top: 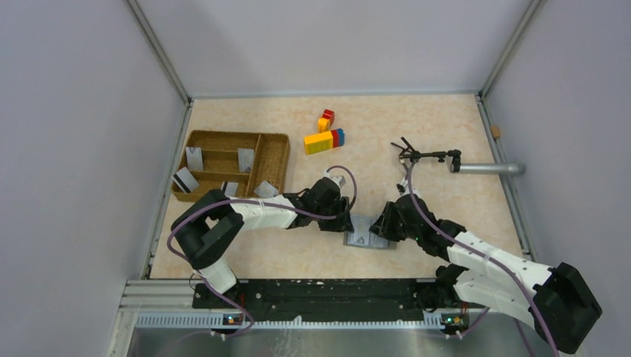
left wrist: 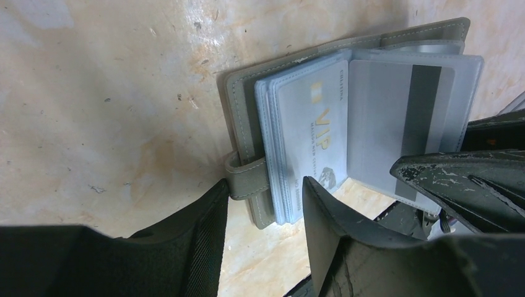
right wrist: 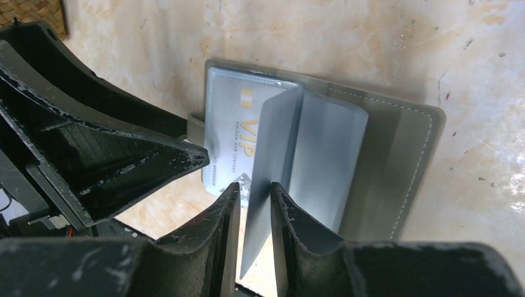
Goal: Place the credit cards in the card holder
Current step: Turn over the card slot in the card holder.
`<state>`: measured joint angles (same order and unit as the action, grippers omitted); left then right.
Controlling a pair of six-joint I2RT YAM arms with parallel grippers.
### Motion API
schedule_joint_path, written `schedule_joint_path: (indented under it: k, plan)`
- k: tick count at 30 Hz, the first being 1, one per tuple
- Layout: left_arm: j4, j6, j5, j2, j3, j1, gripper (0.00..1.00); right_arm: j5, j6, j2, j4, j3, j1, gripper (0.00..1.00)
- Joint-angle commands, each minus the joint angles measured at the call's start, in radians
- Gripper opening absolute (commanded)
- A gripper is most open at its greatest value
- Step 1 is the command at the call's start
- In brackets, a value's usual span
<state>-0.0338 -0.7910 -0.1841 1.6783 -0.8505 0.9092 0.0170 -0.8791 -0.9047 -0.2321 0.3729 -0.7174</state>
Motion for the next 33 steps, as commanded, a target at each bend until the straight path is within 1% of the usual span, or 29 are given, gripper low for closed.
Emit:
schedule_joint_path:
  k: [1, 4, 8, 15, 20, 21, 24, 27, 30, 33]
  plan:
    - [0.020, -0.006, -0.012, 0.011, 0.017, 0.000, 0.50, -0.035, 0.024, -0.024, 0.072, 0.062, -0.006, 0.26]
    - [0.021, -0.005, -0.010, -0.002, 0.024, -0.006, 0.52, -0.042, 0.031, -0.037, 0.076, 0.077, -0.011, 0.31]
    - [0.013, -0.005, 0.001, -0.043, 0.047, -0.022, 0.60, -0.056, 0.033, -0.043, 0.097, 0.084, -0.011, 0.37]
    - [-0.058, 0.014, 0.047, -0.181, 0.099, -0.046, 0.70, -0.074, 0.031, -0.087, 0.157, 0.085, -0.011, 0.40]
    - [-0.186, 0.041, 0.092, -0.321, 0.128, -0.086, 0.81, -0.086, 0.039, -0.133, 0.197, 0.100, -0.011, 0.41]
    - [-0.210, 0.049, 0.093, -0.354, 0.129, -0.099, 0.85, -0.086, 0.046, -0.139, 0.196, 0.107, -0.011, 0.41]
    - [-0.287, 0.081, 0.094, -0.457, 0.111, -0.162, 0.92, -0.076, 0.070, -0.140, 0.177, 0.134, -0.011, 0.46]
    - [-0.380, 0.132, 0.110, -0.545, 0.058, -0.244, 0.99, -0.055, 0.097, -0.122, 0.133, 0.157, -0.012, 0.51]
    - [-0.457, 0.210, 0.117, -0.590, -0.013, -0.357, 0.99, -0.028, 0.120, -0.091, 0.089, 0.174, -0.011, 0.57]
    - [-0.543, 0.305, 0.146, -0.575, -0.113, -0.486, 0.99, -0.022, 0.131, -0.048, 0.072, 0.172, -0.011, 0.61]
